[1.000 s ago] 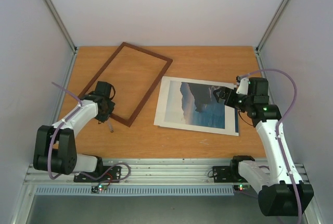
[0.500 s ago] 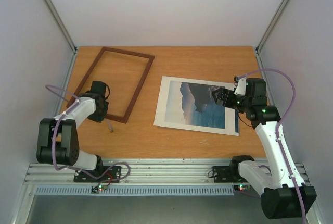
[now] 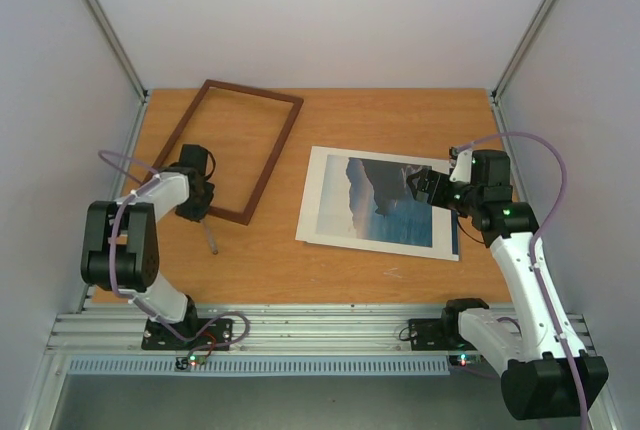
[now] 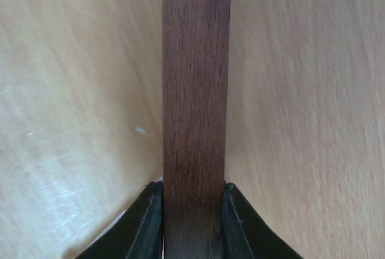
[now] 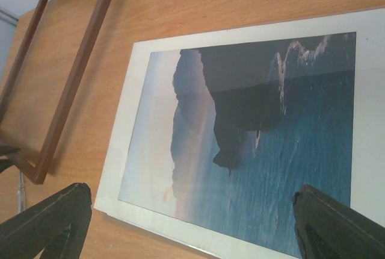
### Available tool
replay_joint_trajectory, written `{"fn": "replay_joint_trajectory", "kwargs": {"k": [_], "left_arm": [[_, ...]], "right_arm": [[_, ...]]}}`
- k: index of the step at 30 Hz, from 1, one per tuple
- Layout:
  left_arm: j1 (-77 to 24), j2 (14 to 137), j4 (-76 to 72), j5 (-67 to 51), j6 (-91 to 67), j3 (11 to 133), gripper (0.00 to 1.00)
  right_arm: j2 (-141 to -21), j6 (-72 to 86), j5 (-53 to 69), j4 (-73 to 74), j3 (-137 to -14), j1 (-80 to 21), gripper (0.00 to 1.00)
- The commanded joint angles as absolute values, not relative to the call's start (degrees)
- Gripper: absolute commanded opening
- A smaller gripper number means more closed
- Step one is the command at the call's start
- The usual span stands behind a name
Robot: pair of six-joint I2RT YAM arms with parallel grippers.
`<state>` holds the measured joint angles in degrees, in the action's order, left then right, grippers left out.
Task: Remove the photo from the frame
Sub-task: Place the photo frame item at the center of the board.
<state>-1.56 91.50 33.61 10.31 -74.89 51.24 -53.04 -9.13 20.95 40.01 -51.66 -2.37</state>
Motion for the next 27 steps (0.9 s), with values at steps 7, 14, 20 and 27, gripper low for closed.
{"fn": "replay_joint_trajectory", "kwargs": {"k": [7,14,20,27], "left_arm": [[-1.31,96.34,24.07,5.77,-68.49,56.24,0.0],[-1.32,97.99,25.04,6.03,-65.79,57.78,0.02],[-1.31,97.33,28.23,5.62,-66.09,56.95,0.04],[-1.32,89.23,24.77,6.77,-67.18,48.2,0.05]], "right_arm": [[-53.64,-10.02,21.4,39.51,-51.28,-2.83,0.92],[-54.64,-10.11,22.13,39.56,-51.4,-2.82,0.92],[-54.85,-10.27,22.39,39.64,-51.42,-2.83,0.92],[-54.99,-10.28,22.99,39.47,-51.42,-2.82,0.92]]}}
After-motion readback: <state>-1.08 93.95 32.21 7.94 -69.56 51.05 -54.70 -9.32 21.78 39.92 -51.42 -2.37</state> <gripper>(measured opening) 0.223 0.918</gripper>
